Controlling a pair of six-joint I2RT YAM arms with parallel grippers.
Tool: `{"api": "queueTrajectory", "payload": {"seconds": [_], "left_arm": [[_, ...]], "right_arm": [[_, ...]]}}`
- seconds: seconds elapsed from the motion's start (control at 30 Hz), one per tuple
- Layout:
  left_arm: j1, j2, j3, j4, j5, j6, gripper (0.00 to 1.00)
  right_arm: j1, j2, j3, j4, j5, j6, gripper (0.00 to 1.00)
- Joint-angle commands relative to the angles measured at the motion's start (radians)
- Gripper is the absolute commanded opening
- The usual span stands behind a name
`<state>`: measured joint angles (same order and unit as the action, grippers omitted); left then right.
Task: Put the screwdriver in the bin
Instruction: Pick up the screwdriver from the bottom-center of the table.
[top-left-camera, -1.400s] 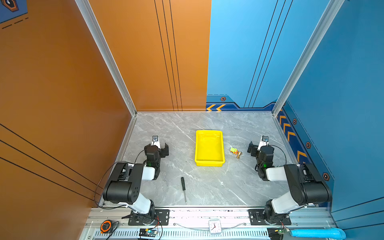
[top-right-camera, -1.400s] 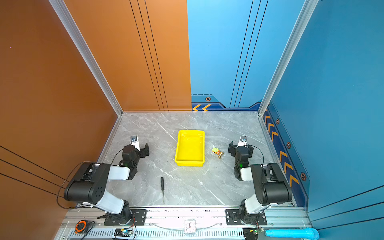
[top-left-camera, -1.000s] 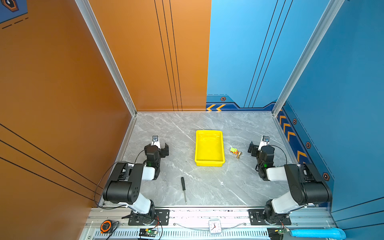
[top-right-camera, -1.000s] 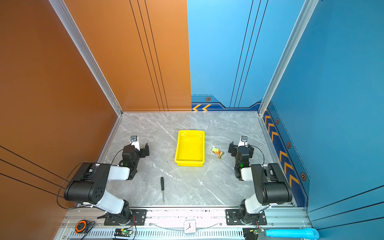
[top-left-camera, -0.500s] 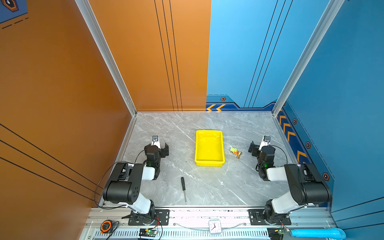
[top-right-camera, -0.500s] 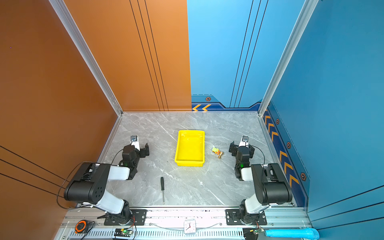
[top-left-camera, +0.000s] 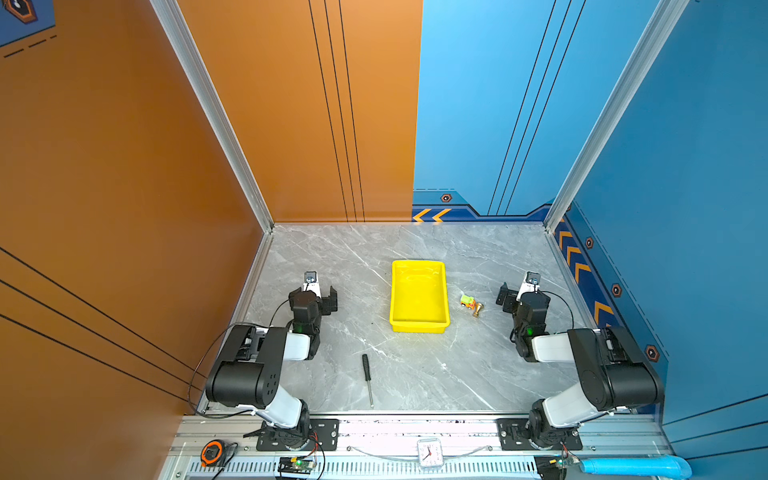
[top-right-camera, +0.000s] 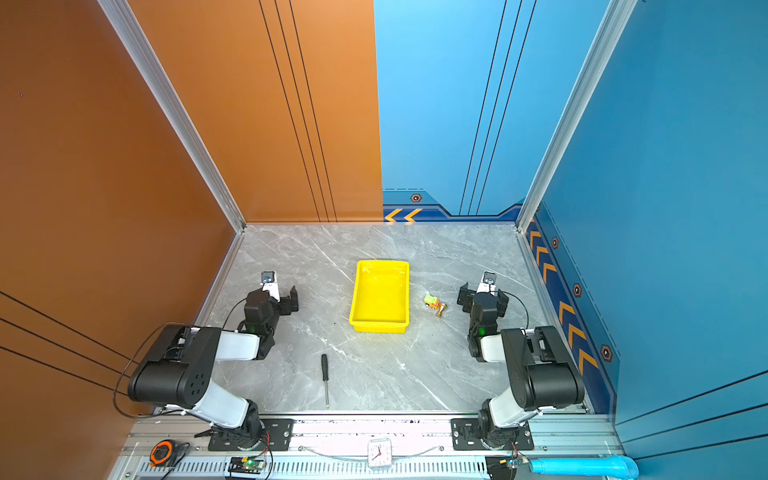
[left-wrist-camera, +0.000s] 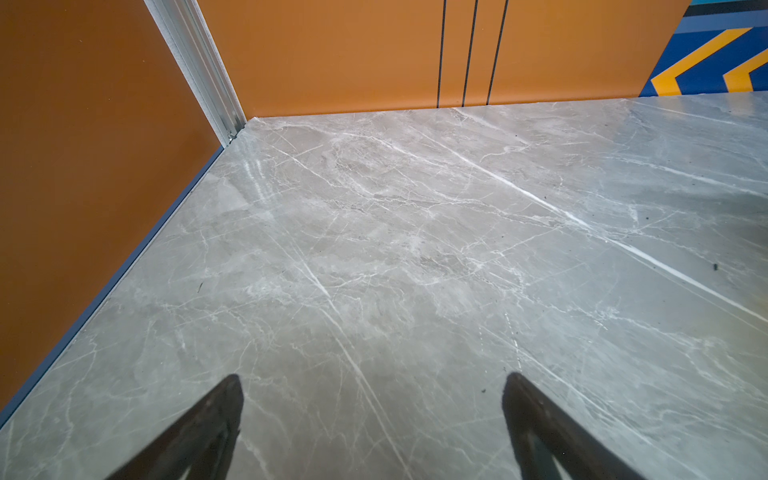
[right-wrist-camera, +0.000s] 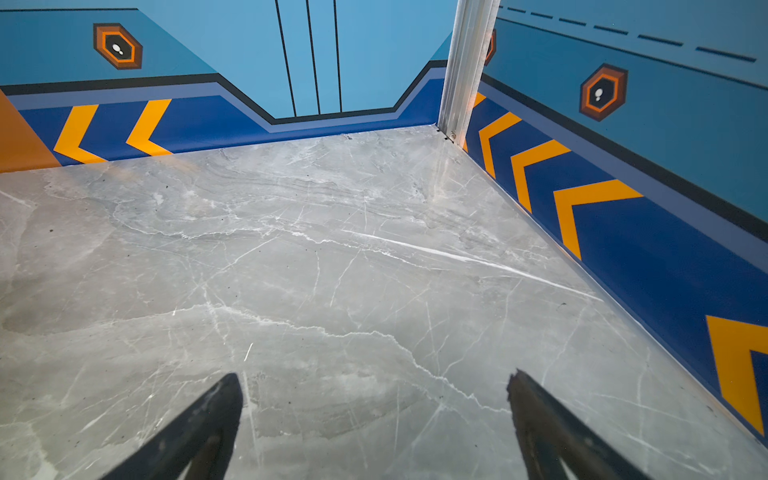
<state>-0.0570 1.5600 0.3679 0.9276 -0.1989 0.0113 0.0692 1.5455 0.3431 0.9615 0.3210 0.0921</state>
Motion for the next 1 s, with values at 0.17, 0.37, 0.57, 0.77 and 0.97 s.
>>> {"api": "queueTrajectory", "payload": {"seconds": [0.17, 0.37, 0.57, 0.77, 0.97], "left_arm": [[0.014, -0.045, -0.007, -0.009, 0.025, 0.004, 0.98], [0.014, -0.197, 0.044, -0.265, 0.031, -0.013, 0.98], [0.004, -0.326, 0.105, -0.541, -0.012, -0.11, 0.98], [-0.01, -0.344, 0.334, -1.034, -0.162, -0.264, 0.98], [-0.038, -0.361, 0.433, -1.273, -0.146, -0.348, 0.98]], "right_arm": [[0.041, -0.027, -0.052, 0.089, 0.076, -0.038, 1.0], [0.094, -0.124, -0.066, 0.052, 0.174, -0.076, 1.0], [0.116, -0.374, -0.017, -0.275, 0.204, -0.012, 1.0], [0.189, -0.62, 0.147, -0.821, 0.323, 0.166, 1.0], [0.26, -0.779, 0.282, -1.231, 0.368, 0.346, 1.0]]}}
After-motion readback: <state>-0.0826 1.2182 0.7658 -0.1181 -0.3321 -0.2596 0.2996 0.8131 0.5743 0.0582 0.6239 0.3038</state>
